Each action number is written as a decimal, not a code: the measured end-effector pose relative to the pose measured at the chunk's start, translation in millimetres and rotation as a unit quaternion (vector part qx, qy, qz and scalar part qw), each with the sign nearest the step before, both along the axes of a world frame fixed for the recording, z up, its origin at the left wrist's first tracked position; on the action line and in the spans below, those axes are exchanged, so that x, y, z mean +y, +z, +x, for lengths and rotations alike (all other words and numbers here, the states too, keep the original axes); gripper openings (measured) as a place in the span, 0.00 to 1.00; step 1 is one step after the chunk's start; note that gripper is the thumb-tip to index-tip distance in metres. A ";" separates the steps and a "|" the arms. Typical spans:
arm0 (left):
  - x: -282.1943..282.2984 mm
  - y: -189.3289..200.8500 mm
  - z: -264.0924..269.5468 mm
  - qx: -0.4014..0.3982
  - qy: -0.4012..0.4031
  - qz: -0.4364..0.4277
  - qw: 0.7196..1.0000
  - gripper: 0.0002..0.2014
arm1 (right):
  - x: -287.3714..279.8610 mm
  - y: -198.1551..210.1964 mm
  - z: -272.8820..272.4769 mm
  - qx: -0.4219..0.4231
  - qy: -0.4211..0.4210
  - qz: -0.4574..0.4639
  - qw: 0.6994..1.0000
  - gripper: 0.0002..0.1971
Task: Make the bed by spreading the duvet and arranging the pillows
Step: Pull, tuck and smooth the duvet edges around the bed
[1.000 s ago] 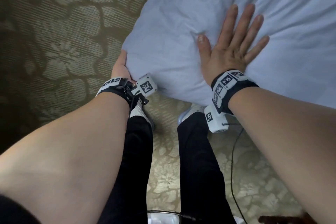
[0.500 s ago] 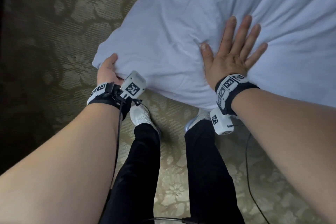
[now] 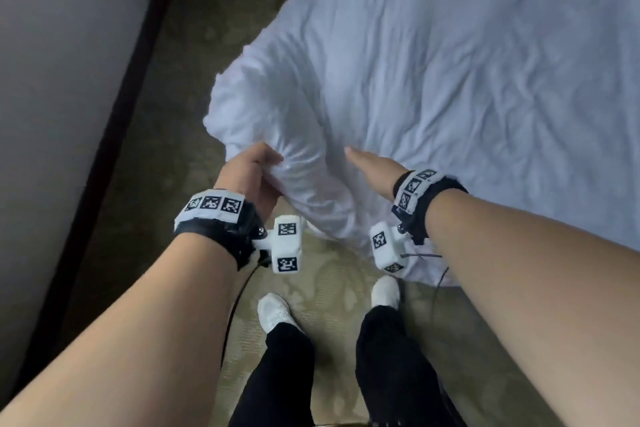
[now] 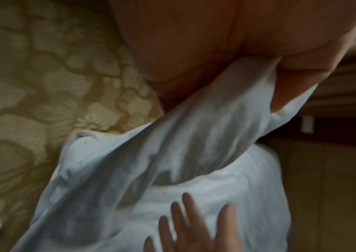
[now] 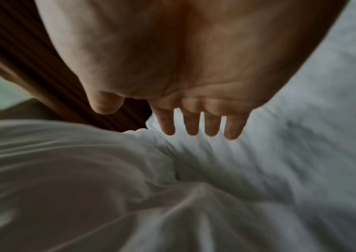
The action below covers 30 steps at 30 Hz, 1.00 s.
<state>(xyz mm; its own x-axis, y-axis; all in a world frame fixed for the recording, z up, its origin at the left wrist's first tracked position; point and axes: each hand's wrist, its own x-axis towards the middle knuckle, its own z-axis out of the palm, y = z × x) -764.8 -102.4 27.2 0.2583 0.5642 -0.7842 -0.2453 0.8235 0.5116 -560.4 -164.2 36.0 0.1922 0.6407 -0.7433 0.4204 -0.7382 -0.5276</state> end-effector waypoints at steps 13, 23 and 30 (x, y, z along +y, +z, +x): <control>-126.6 145.3 198.9 0.215 -0.412 0.306 0.831 0.10 | -93.3 153.3 146.3 0.004 -0.250 0.172 0.953 0.28; -332.3 128.7 428.7 0.229 -0.690 0.399 0.558 0.10 | -359.8 83.6 356.3 -0.093 -0.386 0.165 0.903 0.13; -381.5 30.2 410.8 0.271 -0.682 0.266 0.625 0.28 | -460.9 -17.8 397.1 -0.104 -0.239 -0.052 0.964 0.16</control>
<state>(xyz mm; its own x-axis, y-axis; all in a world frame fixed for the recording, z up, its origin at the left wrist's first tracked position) -354.0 -483.9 57.4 0.5613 0.3285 -0.7597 0.8274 -0.2447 0.5055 -163.3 -625.1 18.1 0.5992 0.3661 -0.7119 0.1084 -0.9182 -0.3810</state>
